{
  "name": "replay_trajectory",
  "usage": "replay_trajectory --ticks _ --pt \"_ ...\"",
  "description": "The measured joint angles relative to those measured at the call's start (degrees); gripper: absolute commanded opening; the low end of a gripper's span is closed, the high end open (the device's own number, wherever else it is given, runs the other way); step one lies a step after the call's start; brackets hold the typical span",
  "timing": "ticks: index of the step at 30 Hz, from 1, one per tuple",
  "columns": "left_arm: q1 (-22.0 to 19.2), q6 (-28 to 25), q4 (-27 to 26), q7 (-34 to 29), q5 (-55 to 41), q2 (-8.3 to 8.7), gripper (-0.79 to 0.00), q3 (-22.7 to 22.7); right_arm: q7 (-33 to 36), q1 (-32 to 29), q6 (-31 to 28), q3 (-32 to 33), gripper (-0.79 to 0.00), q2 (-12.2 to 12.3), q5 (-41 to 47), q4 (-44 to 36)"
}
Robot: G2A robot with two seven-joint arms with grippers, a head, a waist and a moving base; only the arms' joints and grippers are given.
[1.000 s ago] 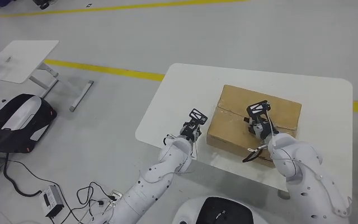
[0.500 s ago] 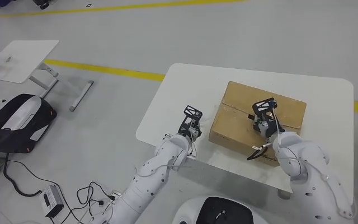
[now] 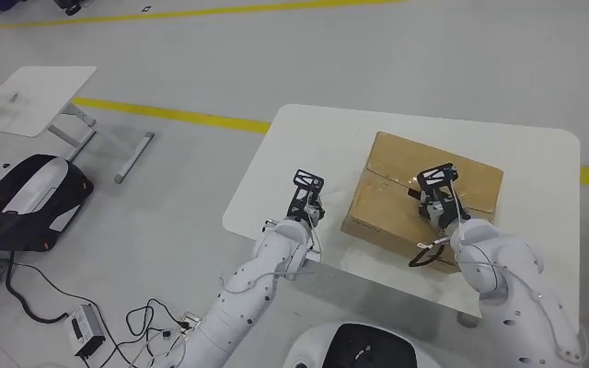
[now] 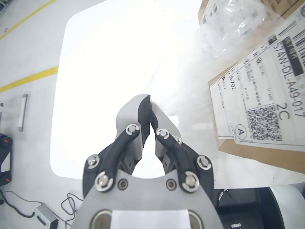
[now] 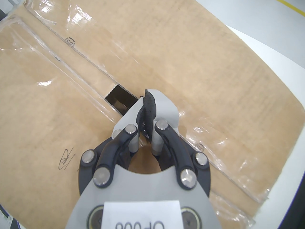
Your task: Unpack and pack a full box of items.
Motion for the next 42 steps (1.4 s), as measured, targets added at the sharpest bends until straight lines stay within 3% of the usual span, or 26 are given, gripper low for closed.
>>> replay_trajectory --ticks 11,21,28,29,30,33,35,38,42 --pt "0.53 0.80 -0.03 0.61 -8.86 -0.50 -0.785 -2.97 -0.01 -0.69 -0.32 0.32 -0.785 0.01 -0.59 -0.41" --pt "1.91 5.33 -1.88 3.18 11.21 -0.42 -0.785 1.33 -0.02 -1.04 -0.39 0.22 -0.785 -0.09 -0.99 -1.07" --pt "1.66 2.44 -1.82 0.66 8.18 -0.89 -0.785 1.35 -1.58 -1.55 -0.40 1.50 -0.785 -0.08 0.65 -4.04" --pt "1.59 1.65 -1.75 0.52 6.62 -0.94 -0.785 1.04 -1.82 -1.70 -0.57 1.75 -0.708 -0.05 0.95 -4.72" --pt "1.48 0.50 -1.59 0.28 4.25 -1.02 -0.785 0.57 -2.03 -1.91 -0.85 2.06 -0.554 -0.01 1.25 -5.60" --pt "1.04 -1.84 -0.96 0.42 0.37 -1.06 -0.785 -0.55 -2.02 -2.39 -1.59 2.72 -0.246 0.11 1.92 -7.65" --pt "1.05 -2.74 -0.85 1.05 -0.82 -1.07 -0.785 -0.98 -1.97 -2.79 -2.31 3.13 -0.179 0.17 2.95 -8.87" --pt "1.27 -4.06 -1.04 1.81 -1.62 -1.02 -0.785 -1.56 -1.31 -3.60 -4.50 3.74 0.000 0.29 5.73 -10.96" --pt "1.60 -5.21 -1.14 2.13 -2.59 -0.98 -0.785 -2.24 0.41 -4.88 -7.61 4.83 0.000 0.63 8.98 -13.51"
